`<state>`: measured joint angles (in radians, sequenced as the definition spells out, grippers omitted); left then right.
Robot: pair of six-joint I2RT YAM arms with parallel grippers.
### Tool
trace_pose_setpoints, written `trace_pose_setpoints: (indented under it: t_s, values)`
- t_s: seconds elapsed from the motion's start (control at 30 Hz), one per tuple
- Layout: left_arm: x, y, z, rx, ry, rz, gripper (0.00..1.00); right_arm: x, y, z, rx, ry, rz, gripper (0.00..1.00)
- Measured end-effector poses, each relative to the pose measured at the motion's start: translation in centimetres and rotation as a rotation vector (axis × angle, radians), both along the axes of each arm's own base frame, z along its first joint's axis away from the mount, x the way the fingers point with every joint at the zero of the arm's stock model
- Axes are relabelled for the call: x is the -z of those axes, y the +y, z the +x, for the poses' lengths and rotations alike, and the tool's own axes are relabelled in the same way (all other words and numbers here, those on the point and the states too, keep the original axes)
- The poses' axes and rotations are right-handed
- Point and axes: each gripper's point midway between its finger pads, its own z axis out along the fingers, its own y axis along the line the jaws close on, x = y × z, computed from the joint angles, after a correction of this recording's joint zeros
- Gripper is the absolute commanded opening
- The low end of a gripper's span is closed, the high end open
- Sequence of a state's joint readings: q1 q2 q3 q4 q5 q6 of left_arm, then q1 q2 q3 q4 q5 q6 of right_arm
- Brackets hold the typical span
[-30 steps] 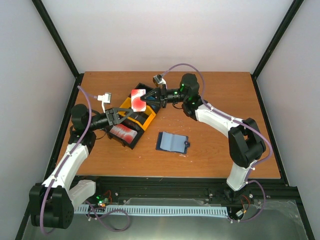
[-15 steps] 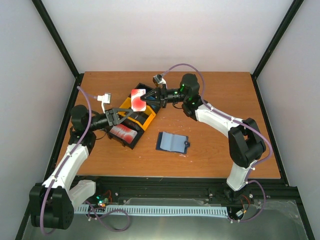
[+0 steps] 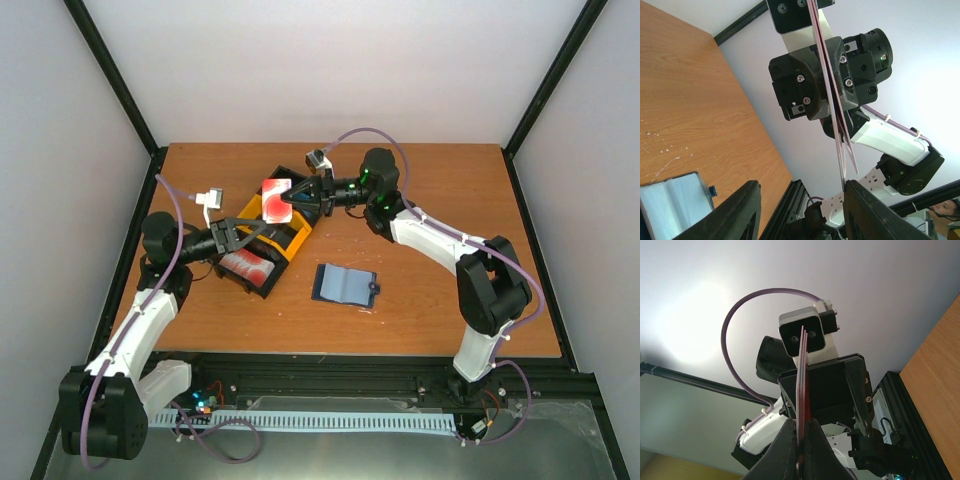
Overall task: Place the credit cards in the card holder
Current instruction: Place the credit card in the storage box.
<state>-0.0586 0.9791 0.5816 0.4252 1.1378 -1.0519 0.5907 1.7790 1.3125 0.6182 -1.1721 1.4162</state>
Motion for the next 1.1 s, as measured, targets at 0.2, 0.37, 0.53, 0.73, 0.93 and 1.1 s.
trace_pose_setpoints:
  t_s: [0.2,0.37,0.53,0.73,0.93,1.1]
  values:
    - [0.7,-0.1,0.3,0.017,0.056,-0.009,0.46,0.3,0.0,0.0,0.003,-0.018,-0.004,0.03]
    - [0.6,-0.3,0.6,0.032,0.079,-0.011,0.44,0.5,0.1,0.1,0.009,-0.028,-0.009,0.03]
    - [0.7,-0.3,0.8,0.043,0.105,-0.013,0.41,0.8,0.1,0.1,0.010,-0.043,-0.018,0.03]
    - [0.8,-0.4,1.4,0.042,0.151,-0.026,0.25,1.9,0.5,-0.7,-0.008,-0.050,-0.058,0.03]
    - [0.7,-0.4,1.7,0.045,0.181,-0.042,0.01,3.0,0.4,-0.2,0.018,-0.035,-0.094,0.04]
    - [0.4,-0.5,1.9,0.041,0.184,-0.048,0.01,3.1,0.1,0.3,0.036,-0.020,-0.095,0.08]
